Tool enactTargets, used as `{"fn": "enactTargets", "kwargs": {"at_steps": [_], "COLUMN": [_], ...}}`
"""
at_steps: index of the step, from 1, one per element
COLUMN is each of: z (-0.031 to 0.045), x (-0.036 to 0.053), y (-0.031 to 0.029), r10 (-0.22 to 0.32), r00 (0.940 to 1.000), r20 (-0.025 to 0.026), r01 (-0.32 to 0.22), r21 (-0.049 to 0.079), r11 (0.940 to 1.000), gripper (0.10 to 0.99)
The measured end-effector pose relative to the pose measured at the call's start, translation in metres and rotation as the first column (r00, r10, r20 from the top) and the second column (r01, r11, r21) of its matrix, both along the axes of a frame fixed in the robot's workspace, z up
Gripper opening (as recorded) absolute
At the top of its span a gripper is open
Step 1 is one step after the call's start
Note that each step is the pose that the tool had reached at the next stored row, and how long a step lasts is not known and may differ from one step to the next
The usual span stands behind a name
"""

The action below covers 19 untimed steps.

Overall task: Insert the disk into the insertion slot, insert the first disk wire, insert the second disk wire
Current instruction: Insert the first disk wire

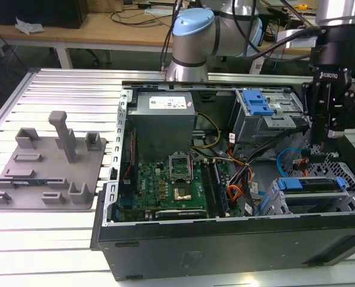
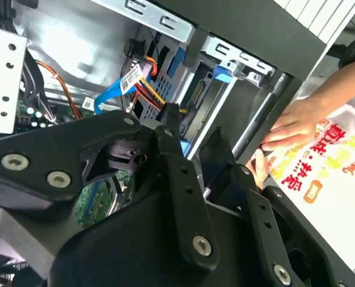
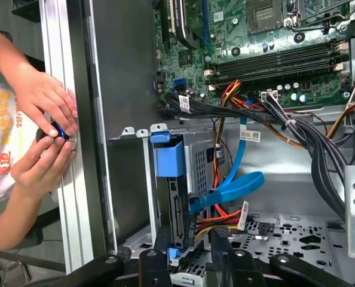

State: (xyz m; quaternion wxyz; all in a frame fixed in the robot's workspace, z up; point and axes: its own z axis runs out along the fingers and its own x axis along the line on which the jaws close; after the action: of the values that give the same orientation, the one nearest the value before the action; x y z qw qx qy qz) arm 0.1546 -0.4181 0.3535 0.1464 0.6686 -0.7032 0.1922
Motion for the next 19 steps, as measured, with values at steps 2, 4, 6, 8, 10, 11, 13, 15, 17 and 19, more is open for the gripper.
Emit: {"fn": "enactTargets", "kwargs": {"at_steps": [2,4,6,8,10,11,13,15,17,19], "z": [-0.0024,-0.0040,-0.0073,-0.0085,-0.0092,-0.0095,-0.0100,-0.0104,-0.0104,-0.0105], "x": [-0.0004,-0.0018,-0.0052,-0.0064,-0.0091,-0.0098,-0.0113,-0.0133,-0.0142,-0.0144], "y": [0.0000,0.0000,-0.0001,-0.0001,-0.0001,-0.0001,-0.0001,-0.0002,-0.0002,-0.0001], "r10": [0.000,0.000,0.000,0.000,0.000,0.000,-0.001,-0.004,-0.009,-0.012], "r00": [1.0000,0.9999,0.9995,0.9994,0.9985,0.9980,0.9971,0.9968,0.9967,0.9967], "r20": [0.0057,0.0171,0.0305,0.0359,0.0541,0.0629,0.0761,0.0798,0.0805,0.0805], "r01": [0.000,0.000,0.000,0.000,0.000,0.000,0.001,0.004,0.009,0.013], "r21": [0.000,0.000,-0.001,-0.005,-0.005,-0.006,-0.006,-0.006,-0.007,-0.007], "r11": [1.0000,1.0000,1.0000,1.0000,1.0000,1.0000,1.0000,1.0000,0.9999,0.9999], "gripper": [0.412,0.412,0.412,0.412,0.412,0.412,0.412,0.412,0.412,0.412]}}
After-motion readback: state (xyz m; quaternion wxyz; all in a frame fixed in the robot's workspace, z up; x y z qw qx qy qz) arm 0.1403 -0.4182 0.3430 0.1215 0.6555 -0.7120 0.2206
